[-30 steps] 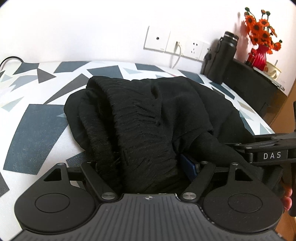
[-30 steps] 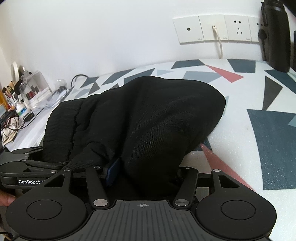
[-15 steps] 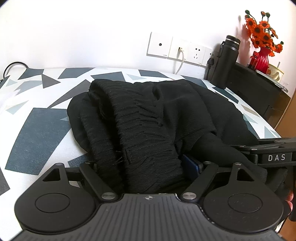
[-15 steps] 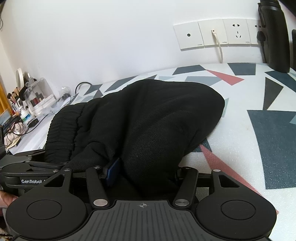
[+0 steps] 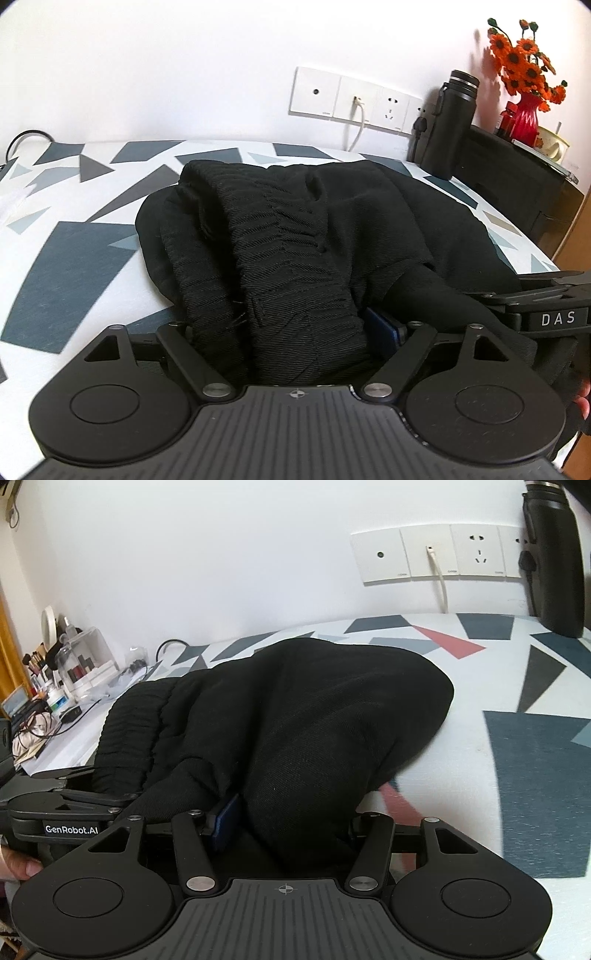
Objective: Fold clothes
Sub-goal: 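Hold the folded black stack closed with both grippers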
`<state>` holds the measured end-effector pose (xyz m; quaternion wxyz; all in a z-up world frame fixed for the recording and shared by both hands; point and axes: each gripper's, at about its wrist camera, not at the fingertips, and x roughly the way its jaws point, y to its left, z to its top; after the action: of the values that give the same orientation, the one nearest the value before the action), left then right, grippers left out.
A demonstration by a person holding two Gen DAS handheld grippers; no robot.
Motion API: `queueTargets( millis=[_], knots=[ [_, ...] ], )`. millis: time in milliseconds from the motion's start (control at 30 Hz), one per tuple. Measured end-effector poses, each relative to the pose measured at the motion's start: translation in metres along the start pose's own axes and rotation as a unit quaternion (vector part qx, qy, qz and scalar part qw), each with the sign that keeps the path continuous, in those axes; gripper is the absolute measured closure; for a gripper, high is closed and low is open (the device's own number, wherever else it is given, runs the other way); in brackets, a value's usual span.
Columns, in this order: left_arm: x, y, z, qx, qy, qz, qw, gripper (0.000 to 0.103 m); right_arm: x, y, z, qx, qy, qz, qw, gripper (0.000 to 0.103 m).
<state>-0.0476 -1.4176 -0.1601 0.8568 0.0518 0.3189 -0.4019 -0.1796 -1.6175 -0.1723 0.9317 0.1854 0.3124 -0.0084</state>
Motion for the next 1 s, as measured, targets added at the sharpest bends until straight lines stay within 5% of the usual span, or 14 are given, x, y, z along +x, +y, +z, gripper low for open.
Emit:
queueTargets(
  millis=[233, 1000],
  knots=[
    [0.002, -0.018, -0.001, 0.023, -0.015, 0.016, 0.9995, 0.021, -0.006, -0.009, 0.0, 0.006, -0.003, -0.003, 1.0, 0.053],
    [0.01, -0.019, 0.004, 0.012, 0.003, -0.012, 0.9999, 0.021, -0.012, -0.017, 0.0, 0.015, -0.01, -0.008, 1.0, 0.052]
  ],
)
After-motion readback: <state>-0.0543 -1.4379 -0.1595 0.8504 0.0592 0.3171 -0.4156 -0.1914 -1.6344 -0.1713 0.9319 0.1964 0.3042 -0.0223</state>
